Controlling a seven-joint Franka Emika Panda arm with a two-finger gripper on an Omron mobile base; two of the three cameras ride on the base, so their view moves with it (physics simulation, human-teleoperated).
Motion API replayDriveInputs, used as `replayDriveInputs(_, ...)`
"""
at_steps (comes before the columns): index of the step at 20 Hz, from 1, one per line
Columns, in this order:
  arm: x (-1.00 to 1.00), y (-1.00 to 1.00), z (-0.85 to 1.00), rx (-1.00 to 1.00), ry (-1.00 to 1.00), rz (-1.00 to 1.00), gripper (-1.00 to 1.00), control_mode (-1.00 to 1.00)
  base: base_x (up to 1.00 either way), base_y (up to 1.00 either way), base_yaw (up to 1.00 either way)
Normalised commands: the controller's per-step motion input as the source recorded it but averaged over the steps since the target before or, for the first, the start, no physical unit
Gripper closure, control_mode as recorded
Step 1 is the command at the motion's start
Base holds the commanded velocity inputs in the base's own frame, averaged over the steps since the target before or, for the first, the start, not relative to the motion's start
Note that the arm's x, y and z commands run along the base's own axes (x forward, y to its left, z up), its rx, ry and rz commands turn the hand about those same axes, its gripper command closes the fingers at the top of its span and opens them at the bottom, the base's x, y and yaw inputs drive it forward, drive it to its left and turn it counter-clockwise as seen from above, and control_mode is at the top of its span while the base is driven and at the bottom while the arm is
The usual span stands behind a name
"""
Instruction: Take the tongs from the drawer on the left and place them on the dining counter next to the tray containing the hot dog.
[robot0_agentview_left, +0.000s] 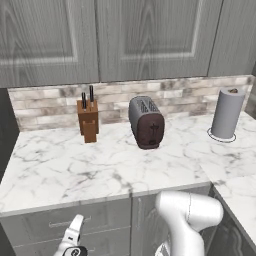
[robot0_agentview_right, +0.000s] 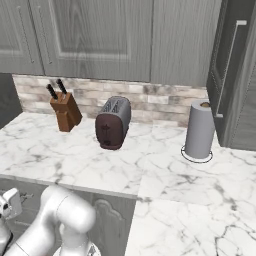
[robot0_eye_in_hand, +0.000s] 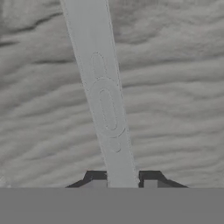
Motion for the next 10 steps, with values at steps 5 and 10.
replayDriveInputs(5,-0.18,0.56,-0.29,0.0,-0.02,0.0,1.0,-1.0,0.0,0.0,0.0)
replayDriveInputs(10,-0.15,0.63,-0.21,0.0,0.0,0.0,1.0,-1.0,0.0,0.0,0.0)
